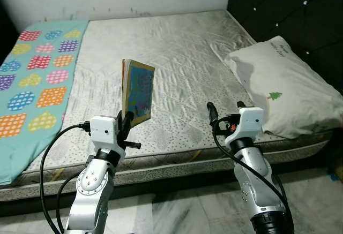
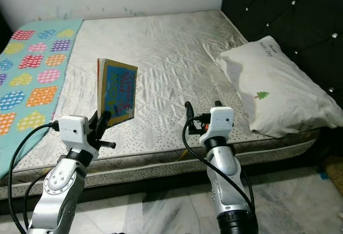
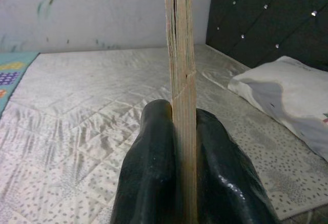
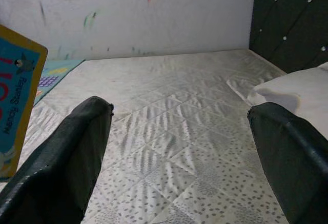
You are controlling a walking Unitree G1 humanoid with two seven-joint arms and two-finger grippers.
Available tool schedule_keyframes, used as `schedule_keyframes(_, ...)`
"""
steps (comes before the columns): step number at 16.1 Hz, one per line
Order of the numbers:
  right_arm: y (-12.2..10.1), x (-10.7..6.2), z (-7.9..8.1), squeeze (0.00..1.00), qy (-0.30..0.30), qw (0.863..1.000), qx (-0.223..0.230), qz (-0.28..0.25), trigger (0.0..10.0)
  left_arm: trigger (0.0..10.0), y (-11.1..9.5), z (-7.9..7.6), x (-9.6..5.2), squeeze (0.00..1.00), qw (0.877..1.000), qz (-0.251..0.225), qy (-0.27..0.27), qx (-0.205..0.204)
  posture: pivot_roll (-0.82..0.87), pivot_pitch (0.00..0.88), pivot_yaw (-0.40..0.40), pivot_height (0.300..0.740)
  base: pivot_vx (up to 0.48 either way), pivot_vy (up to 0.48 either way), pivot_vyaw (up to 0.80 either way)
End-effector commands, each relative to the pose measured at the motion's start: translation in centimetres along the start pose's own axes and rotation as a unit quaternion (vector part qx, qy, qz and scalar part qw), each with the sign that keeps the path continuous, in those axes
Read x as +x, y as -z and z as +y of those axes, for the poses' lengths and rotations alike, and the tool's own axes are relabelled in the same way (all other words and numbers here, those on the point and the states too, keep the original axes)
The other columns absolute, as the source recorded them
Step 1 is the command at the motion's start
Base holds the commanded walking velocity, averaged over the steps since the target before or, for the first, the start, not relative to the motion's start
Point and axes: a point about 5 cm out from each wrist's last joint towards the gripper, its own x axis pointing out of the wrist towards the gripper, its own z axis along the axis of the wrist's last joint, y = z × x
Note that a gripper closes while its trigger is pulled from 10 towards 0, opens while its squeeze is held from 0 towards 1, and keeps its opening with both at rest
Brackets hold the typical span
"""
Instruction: Clean up the room
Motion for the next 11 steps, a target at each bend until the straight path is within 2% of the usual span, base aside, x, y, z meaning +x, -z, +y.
schedule_keyframes(1, -0.12, 0.22, 0.36, 0.0, -0.007, 1.0, 0.002, -0.004, 10.0, 10.0, -0.84, 0.44, -0.01, 0.0, 1.0, -0.025, -0.003, 0.003, -0.05, 0.079, 0.021, 0.74, 0.296, 0.0, 0.0)
schedule_keyframes(11, -0.17, 0.31, 0.3, 0.0, -0.008, 1.0, 0.002, -0.007, 10.0, 10.0, -0.9, 0.36, 0.06, 0.0, 1.0, -0.027, 0.0, -0.005, -0.05, 0.089, 0.021, 0.74, 0.325, 0.0, 0.0)
